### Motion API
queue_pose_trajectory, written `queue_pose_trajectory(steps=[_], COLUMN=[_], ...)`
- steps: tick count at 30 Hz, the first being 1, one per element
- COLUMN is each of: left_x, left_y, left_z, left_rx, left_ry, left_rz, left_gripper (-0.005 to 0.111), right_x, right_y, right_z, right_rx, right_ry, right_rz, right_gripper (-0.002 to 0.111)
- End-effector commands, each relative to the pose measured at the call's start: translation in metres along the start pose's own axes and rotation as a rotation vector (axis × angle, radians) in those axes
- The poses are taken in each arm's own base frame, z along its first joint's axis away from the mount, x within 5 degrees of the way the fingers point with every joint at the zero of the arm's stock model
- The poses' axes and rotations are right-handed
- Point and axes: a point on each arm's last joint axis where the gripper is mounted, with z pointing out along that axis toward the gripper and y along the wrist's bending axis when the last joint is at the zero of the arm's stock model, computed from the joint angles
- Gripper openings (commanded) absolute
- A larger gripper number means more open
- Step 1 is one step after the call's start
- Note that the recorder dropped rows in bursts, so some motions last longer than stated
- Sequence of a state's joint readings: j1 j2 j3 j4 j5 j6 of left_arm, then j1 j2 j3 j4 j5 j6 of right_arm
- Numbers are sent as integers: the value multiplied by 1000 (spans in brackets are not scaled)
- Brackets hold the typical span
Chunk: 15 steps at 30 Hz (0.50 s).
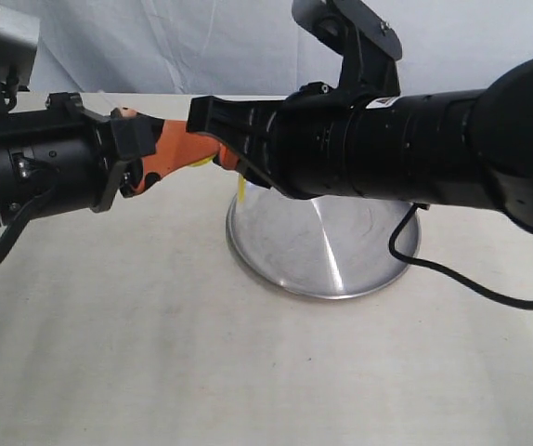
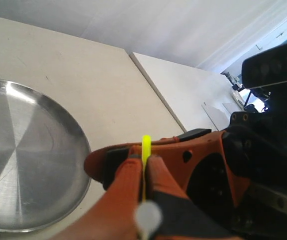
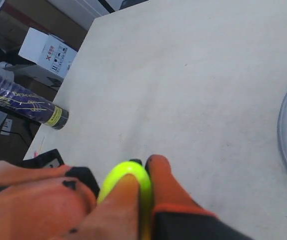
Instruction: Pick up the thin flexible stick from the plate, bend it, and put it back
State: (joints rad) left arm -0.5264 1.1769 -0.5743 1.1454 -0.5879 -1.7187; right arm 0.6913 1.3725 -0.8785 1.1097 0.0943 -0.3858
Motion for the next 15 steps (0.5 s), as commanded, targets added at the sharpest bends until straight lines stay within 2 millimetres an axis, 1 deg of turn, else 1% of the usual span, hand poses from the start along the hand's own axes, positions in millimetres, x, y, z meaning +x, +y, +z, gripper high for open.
queue_pose_trajectory(steps=[1,15], left_x=[17,21], left_y=[4,5], left_z=[1,1], left_rx=[-2,-10], left_ry=[116,166], left_rz=[98,143], left_gripper=[0,0], right_x=[-17,-17], right_y=[4,4], right_z=[-7,-7], right_rx=[8,4], right_ry=[-121,-121], right_rz=[46,100], right_gripper=[-1,-1])
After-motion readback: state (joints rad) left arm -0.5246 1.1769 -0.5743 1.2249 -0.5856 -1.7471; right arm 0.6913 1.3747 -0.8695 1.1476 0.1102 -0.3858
